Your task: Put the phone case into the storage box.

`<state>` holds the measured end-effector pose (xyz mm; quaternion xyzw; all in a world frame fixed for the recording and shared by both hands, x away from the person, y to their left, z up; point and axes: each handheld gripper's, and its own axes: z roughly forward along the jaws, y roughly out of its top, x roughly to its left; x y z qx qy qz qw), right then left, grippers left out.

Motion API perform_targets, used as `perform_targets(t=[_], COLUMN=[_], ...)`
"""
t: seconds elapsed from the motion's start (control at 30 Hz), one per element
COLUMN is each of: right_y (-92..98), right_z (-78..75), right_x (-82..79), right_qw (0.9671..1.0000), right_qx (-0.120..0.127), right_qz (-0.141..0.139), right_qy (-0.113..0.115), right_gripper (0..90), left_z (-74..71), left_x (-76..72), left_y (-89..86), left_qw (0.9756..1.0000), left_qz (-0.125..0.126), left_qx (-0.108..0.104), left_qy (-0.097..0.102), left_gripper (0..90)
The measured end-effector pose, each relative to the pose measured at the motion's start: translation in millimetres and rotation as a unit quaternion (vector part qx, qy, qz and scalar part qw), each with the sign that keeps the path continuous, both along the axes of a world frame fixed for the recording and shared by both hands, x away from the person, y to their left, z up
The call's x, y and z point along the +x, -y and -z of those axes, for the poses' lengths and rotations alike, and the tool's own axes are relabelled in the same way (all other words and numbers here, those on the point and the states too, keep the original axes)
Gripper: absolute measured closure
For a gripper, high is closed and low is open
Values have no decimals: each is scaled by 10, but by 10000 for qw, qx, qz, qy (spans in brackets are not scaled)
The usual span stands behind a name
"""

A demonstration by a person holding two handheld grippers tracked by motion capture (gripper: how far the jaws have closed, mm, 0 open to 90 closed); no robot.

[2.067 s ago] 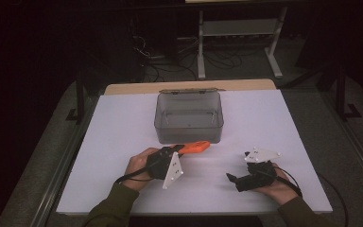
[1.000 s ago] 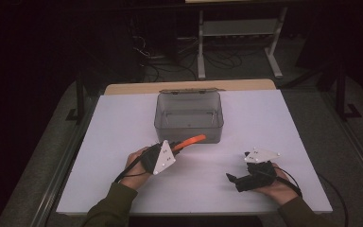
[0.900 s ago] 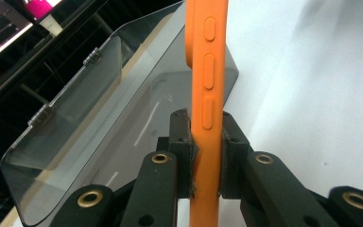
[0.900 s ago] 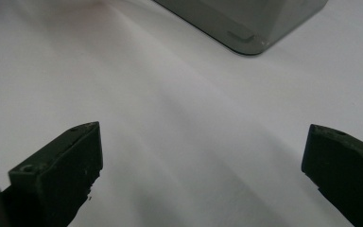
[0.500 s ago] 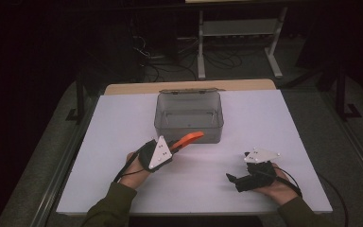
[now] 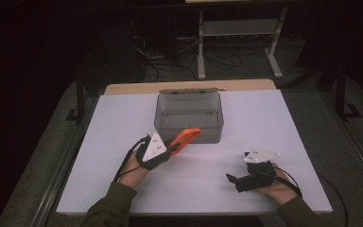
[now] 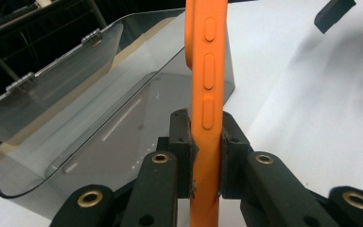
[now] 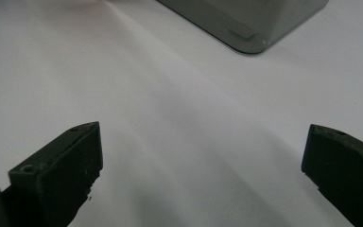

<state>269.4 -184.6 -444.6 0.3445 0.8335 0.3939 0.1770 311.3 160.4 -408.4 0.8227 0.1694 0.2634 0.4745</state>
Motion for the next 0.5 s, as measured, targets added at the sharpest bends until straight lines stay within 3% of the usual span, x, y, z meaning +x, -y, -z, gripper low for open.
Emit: perform_targets(t=[0.2,0.5], right_y=[1,-2], right_z=[0,3], right_x=[2,1], right_qw=[10000,10000], right_qx=[3,-2], right_qz=[5,-4], right_qy=[-7,-18], right_gripper=[0,0], left_z=[-10,-11], left_x=[40,93], left_y=[-57,-127], left_qw=[9993,9960], left_qz=[-53,-135], left_qx=[-277,-643], left_qy=[-249,-609], left_gripper=[792,792])
